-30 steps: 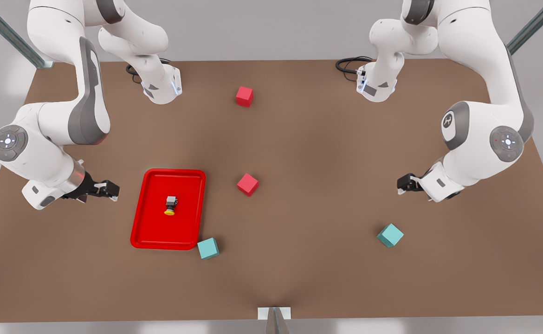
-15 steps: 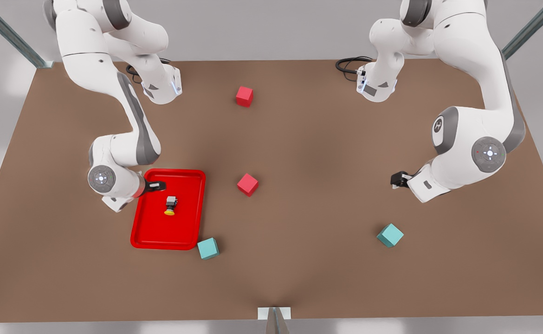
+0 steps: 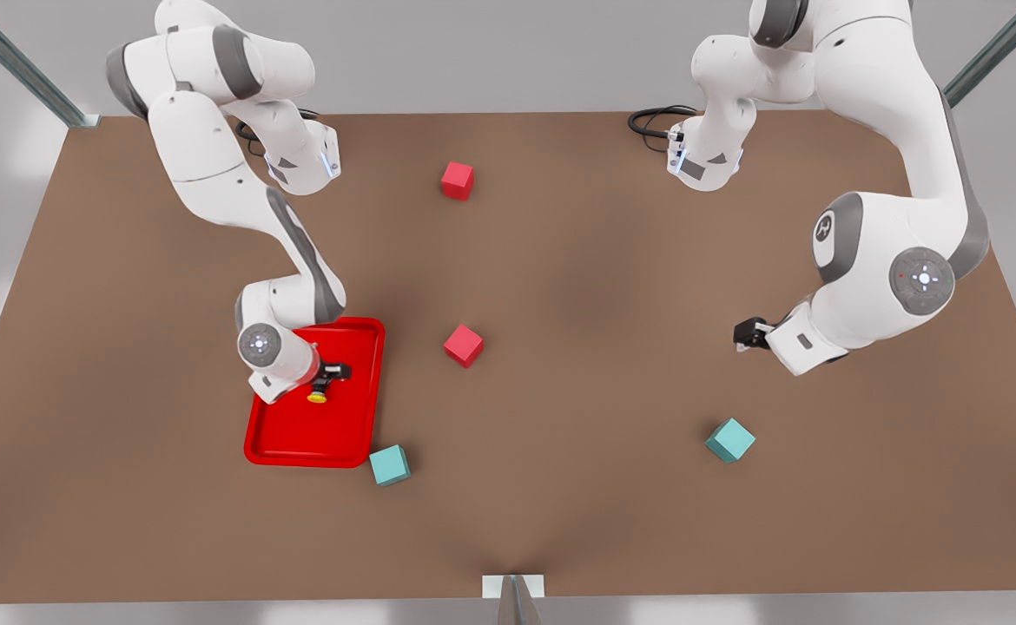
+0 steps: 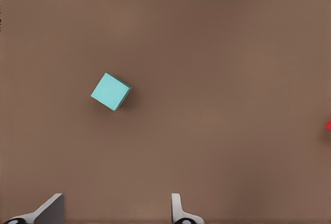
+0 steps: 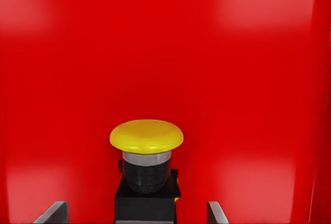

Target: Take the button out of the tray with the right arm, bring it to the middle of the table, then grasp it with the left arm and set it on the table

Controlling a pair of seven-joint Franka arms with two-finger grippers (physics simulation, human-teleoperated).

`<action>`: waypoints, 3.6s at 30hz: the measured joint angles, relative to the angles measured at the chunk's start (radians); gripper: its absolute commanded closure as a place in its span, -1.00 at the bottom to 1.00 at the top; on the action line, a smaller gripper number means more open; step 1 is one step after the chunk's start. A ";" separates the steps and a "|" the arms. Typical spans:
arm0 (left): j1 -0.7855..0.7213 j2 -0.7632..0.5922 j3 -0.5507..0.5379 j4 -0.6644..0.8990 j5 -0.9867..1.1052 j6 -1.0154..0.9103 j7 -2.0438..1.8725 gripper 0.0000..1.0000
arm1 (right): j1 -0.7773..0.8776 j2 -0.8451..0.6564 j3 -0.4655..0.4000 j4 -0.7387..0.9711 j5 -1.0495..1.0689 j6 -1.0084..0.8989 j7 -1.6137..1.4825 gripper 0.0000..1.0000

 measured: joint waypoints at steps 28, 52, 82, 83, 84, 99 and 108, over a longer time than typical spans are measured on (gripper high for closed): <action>0.002 -0.004 0.010 0.000 0.023 -0.001 -0.002 -1.00 | 0.108 0.002 0.095 0.397 -0.024 -0.071 0.022 0.09; 0.016 0.041 0.057 0.006 0.079 0.007 -0.008 -1.00 | 0.675 0.705 0.236 1.053 -0.055 0.362 -0.619 -1.00; -0.346 0.145 0.035 -0.330 -0.097 0.379 -1.153 -1.00 | -0.102 -0.470 -0.132 0.247 0.031 -0.601 -0.389 -1.00; -0.362 0.142 0.036 -0.343 -0.096 0.404 -1.184 -1.00 | -0.035 -0.469 -0.131 0.248 0.032 -0.607 -0.374 -1.00; -0.372 0.144 0.036 -0.352 -0.090 0.425 -1.217 -1.00 | 0.013 -0.468 -0.130 0.248 0.032 -0.612 -0.361 -1.00; -0.474 0.195 0.027 -0.556 0.001 0.726 -1.562 -1.00 | -0.105 -0.442 -0.143 0.319 0.059 -0.657 -0.193 -1.00; -0.469 0.198 0.029 -0.610 0.000 0.826 -1.637 -1.00 | -0.065 -0.432 -0.141 0.332 0.059 -0.665 -0.157 -1.00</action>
